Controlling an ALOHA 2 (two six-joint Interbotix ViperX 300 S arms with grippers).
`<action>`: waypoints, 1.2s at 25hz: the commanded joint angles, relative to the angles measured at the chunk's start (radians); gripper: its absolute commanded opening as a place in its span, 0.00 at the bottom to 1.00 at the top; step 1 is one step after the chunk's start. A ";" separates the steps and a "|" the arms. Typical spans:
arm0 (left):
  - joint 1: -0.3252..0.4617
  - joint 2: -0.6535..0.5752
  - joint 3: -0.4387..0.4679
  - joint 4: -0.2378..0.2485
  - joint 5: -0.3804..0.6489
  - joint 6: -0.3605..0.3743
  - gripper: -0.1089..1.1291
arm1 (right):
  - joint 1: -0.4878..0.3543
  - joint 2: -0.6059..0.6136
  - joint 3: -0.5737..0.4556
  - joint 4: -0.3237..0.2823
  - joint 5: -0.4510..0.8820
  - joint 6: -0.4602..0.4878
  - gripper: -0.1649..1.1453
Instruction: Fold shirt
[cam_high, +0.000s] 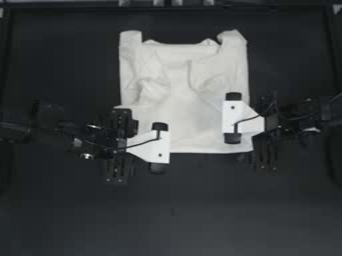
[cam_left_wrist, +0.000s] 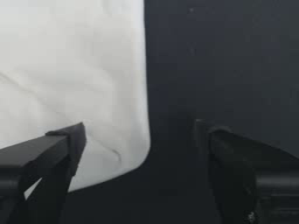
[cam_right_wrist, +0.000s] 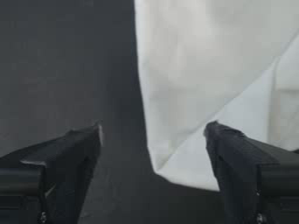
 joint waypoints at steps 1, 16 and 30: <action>0.014 -0.018 0.002 -0.009 -0.028 0.000 0.91 | 0.000 0.017 -0.006 -0.002 -0.025 -0.002 0.87; 0.054 0.014 0.008 -0.031 -0.051 0.011 0.90 | -0.009 0.132 -0.005 -0.003 -0.040 0.005 0.87; 0.094 0.052 0.009 -0.038 -0.046 0.011 0.85 | -0.081 0.160 0.049 0.003 -0.103 0.011 0.82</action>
